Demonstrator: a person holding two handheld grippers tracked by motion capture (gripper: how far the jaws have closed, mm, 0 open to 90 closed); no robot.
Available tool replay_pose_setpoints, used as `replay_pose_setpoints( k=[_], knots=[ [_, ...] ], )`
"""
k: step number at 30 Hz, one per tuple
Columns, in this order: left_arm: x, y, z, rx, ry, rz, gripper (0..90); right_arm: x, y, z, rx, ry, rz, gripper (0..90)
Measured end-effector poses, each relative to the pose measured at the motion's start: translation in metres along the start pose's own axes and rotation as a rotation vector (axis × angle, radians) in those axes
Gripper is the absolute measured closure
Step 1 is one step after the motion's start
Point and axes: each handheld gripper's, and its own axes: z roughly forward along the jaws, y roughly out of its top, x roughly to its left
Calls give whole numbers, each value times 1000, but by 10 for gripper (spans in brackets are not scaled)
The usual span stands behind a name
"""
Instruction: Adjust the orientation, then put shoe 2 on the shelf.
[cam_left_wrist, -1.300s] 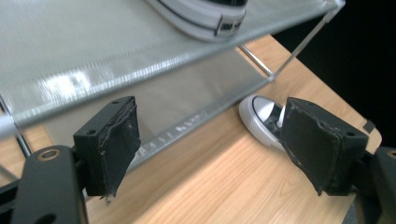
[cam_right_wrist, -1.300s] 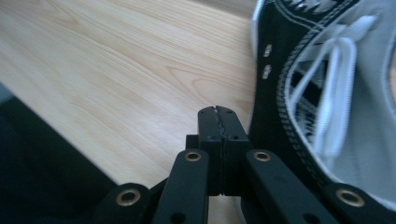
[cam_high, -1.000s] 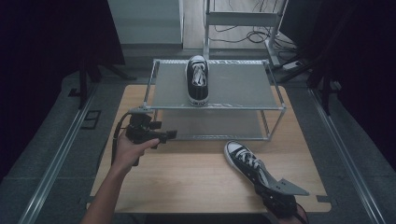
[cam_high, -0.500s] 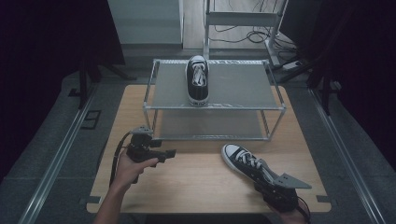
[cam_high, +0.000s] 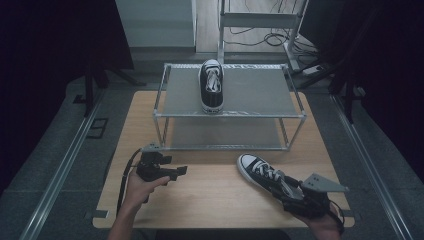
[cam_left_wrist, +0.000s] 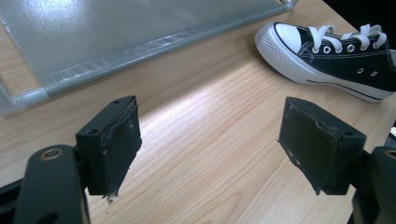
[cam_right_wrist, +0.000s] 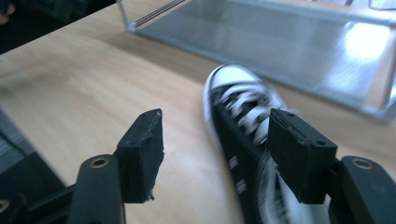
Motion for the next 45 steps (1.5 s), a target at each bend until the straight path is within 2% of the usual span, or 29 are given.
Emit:
replay_pose_setpoints(
  k=[3, 7, 11, 13, 18, 26, 32, 40, 43, 45],
  knots=[
    [1, -4, 2, -2, -4, -8, 206, -8, 15, 5, 46, 3, -15, 285],
    [3, -7, 8, 9, -3, -19, 206, -18, 32, 19, 116, 49, -20, 252],
    [5, -8, 11, 24, -2, -19, 206, -26, 40, 34, 178, 36, -24, 225],
    [5, -9, 11, 24, -5, -22, 206, -30, 44, 41, 210, 51, -12, 204],
    [5, -12, 14, 34, -4, -22, 206, -34, 49, 55, 281, 48, -18, 179],
    [3, -14, 16, 41, -9, -23, 206, -39, 50, 77, 388, 51, 2, 138],
    [4, -16, 16, 44, -10, -24, 206, -40, 46, 92, 472, 29, -14, 124],
    [4, -18, 17, 50, -8, -26, 206, -41, 28, 113, 631, -38, -33, 88],
    [5, -18, 17, 49, -8, -27, 206, -44, 20, 119, 685, -35, -13, 81],
    [5, -18, 17, 51, -8, -27, 206, -44, 20, 120, 696, -32, -17, 92]
  ],
)
